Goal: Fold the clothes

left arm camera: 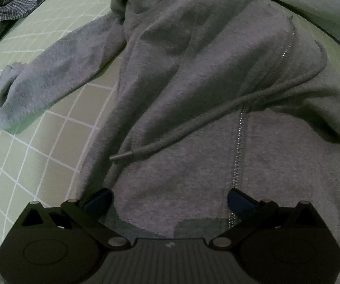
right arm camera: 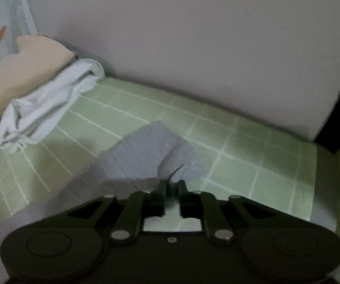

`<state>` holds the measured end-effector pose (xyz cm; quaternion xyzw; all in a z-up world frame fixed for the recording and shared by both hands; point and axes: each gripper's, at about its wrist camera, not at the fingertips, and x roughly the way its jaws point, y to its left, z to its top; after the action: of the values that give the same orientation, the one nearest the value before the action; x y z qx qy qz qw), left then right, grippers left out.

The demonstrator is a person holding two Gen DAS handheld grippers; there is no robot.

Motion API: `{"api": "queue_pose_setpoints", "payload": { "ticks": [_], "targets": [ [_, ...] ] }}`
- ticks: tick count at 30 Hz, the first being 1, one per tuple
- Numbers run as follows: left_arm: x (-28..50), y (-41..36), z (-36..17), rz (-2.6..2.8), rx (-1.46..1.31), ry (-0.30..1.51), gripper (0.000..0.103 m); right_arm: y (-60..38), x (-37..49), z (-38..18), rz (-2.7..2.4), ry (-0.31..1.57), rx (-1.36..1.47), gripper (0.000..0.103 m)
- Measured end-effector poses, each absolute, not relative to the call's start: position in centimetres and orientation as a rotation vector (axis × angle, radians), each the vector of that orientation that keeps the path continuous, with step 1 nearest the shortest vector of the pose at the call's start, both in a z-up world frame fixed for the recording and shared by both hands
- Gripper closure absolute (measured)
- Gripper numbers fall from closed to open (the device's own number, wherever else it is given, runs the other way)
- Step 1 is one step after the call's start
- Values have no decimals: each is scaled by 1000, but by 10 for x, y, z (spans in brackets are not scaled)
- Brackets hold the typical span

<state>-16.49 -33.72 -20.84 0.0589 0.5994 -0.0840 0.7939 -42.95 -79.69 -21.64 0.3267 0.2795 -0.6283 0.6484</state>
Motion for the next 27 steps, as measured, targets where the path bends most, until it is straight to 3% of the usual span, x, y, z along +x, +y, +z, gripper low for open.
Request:
{"api": "queue_pose_setpoints", "payload": {
  "ticks": [2, 6, 8, 11, 14, 20, 23, 26, 27],
  "targets": [
    [-174, -336, -208, -182, 126, 1278, 0, -787, -422, -215, -1457, 672, 699, 66],
    [-192, -338, -207, -190, 126, 1264, 0, -760, -399, -207, -1381, 689, 621, 50],
    [-201, -338, -207, -201, 129, 1256, 0, -743, -383, -204, -1322, 681, 599, 27],
    [-218, -336, -205, -239, 135, 1243, 0, -714, -354, -199, -1193, 685, 563, 7],
    [-225, -275, -182, -290, 102, 1214, 0, -670, -321, -197, -993, 711, 476, 0],
    [-129, -210, -146, -233, 33, 1129, 6, -574, -275, -212, -668, 808, 415, 0],
    [-79, -170, -146, -182, -44, 1122, 38, -535, -255, -214, -576, 855, 354, 0],
    [-54, -128, -149, -123, -101, 1121, 56, -513, -239, -211, -576, 858, 322, 0],
    [-33, -116, -157, -116, -109, 1115, 57, -508, -235, -208, -588, 848, 323, 0]
  ]
}}
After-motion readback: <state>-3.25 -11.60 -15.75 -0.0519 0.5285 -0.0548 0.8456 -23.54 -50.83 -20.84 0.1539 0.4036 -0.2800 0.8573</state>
